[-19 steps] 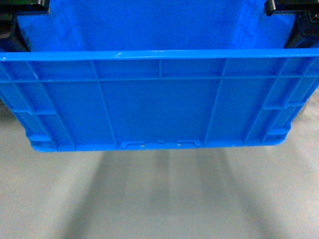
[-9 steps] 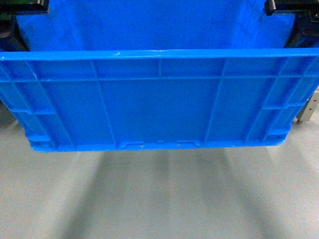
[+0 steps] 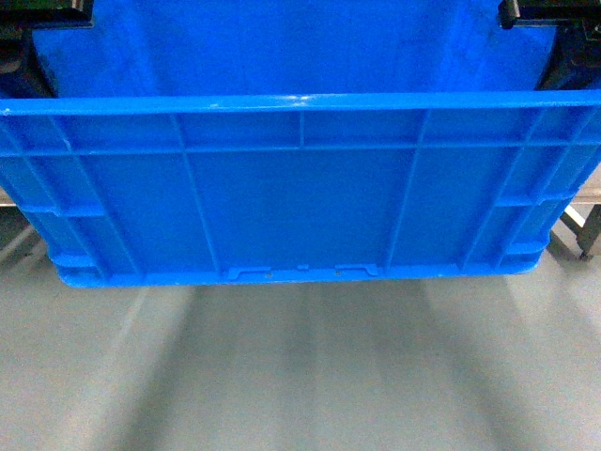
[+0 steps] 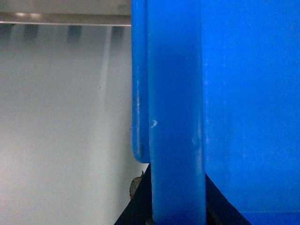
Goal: Place box next to blue box on left shelf
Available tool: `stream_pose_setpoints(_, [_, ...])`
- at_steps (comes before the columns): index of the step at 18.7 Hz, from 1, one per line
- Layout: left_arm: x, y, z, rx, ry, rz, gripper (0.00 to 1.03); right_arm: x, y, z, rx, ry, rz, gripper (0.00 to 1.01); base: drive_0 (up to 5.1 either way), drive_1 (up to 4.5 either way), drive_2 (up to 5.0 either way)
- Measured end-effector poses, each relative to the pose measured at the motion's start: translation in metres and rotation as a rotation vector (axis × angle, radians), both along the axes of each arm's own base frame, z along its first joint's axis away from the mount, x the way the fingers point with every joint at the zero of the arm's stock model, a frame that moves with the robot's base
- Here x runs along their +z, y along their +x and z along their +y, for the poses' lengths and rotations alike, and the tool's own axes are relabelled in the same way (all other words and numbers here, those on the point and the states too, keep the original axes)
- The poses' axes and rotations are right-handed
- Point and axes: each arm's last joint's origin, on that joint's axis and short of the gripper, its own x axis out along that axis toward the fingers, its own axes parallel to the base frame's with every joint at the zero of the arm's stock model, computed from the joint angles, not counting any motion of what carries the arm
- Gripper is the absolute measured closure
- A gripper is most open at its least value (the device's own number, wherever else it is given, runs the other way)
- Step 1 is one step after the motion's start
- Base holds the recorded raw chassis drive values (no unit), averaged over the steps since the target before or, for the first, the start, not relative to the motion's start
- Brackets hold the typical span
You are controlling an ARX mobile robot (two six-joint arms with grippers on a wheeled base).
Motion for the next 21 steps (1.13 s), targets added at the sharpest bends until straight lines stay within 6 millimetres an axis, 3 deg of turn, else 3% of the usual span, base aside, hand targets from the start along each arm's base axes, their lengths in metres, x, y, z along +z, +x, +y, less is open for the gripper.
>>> stream_pose_setpoints(11, [0.0001, 0.0001, 0.0000, -0.001, -0.001, -0.001, 0.96, 0.0000, 0.0002, 0.0002, 0.000, 0.000, -0.002, 0.94, 0.0, 0.00, 0.0])
stream_pose_setpoints(21, [0.0001, 0.0001, 0.0000, 0.000, 0.000, -0.002, 0.96, 0.0000, 0.0002, -0.0001, 0.000, 0.000, -0.001, 0.94, 0.0, 4.20, -4.1])
